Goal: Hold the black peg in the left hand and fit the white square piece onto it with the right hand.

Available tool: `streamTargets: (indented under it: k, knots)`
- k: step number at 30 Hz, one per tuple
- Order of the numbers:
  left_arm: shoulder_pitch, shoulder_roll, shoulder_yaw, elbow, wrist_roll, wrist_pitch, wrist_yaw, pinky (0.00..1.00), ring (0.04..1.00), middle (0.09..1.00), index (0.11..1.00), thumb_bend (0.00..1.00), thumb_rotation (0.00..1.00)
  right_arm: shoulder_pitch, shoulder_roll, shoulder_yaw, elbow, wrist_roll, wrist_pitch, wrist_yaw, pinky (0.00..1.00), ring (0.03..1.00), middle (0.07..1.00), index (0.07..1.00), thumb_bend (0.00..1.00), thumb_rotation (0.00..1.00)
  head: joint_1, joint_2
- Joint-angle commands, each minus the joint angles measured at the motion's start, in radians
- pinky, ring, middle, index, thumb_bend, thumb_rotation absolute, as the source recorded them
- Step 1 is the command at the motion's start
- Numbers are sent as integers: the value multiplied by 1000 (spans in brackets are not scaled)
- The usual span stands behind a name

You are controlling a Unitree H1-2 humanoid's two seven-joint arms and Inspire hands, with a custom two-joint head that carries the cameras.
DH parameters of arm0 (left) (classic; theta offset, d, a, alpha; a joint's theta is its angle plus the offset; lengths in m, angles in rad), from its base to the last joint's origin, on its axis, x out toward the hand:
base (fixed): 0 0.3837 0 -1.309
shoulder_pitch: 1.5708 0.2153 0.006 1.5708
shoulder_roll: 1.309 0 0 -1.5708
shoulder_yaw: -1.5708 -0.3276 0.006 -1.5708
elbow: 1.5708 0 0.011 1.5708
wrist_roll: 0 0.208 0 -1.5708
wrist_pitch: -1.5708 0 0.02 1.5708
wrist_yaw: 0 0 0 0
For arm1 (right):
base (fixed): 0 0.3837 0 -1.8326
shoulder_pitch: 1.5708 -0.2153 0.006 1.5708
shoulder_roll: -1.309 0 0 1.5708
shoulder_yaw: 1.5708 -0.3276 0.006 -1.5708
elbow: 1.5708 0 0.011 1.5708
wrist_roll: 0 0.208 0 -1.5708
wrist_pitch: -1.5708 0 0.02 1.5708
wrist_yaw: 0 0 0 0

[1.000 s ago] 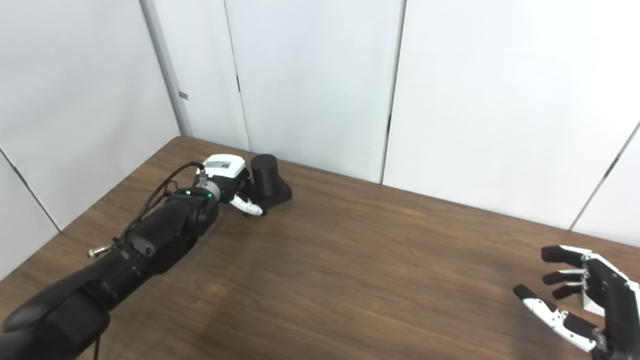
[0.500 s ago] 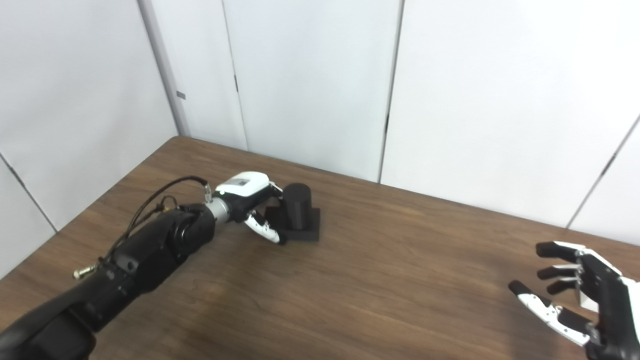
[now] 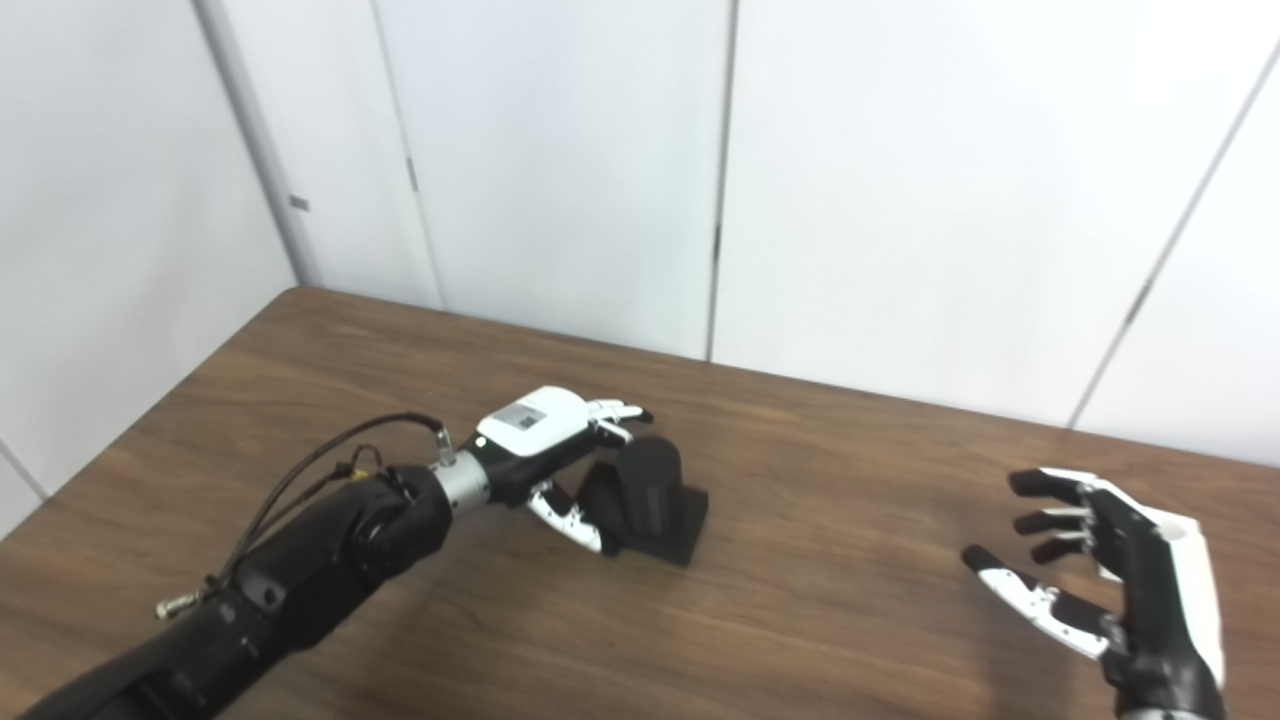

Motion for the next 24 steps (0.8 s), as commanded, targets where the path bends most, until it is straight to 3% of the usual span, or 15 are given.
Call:
streamTargets:
  k: [1, 5, 13, 18, 24]
  knots:
    - [32, -34, -67, 26, 65, -57, -31, 787, 903, 916, 492, 523, 69, -33, -11, -2, 8, -10, -76, -26, 425, 550, 659, 626, 531, 0, -15, 5]
    - [19, -63, -112, 52, 64, -102, -54, 794, 914, 924, 493, 522, 71, -36, -5, 4, 32, -20, -103, -38, 420, 546, 653, 628, 541, 0, -72, 19]
    - [-2, -97, -183, 76, 85, -129, -73, 744, 896, 922, 492, 522, 72, -35, 15, 5, 40, -10, -124, -39, 433, 560, 666, 629, 539, 0, -154, 39]
    - [-15, -110, -218, 105, 108, -142, -49, 722, 884, 917, 491, 523, 71, -37, 24, 8, 54, -24, -135, -50, 434, 555, 658, 628, 540, 0, -218, 37]
    - [-44, -80, -290, 144, 195, -151, 43, 768, 886, 901, 491, 523, 70, -50, 10, 24, 59, -44, -126, -32, 457, 570, 672, 640, 553, 0, -321, 29]
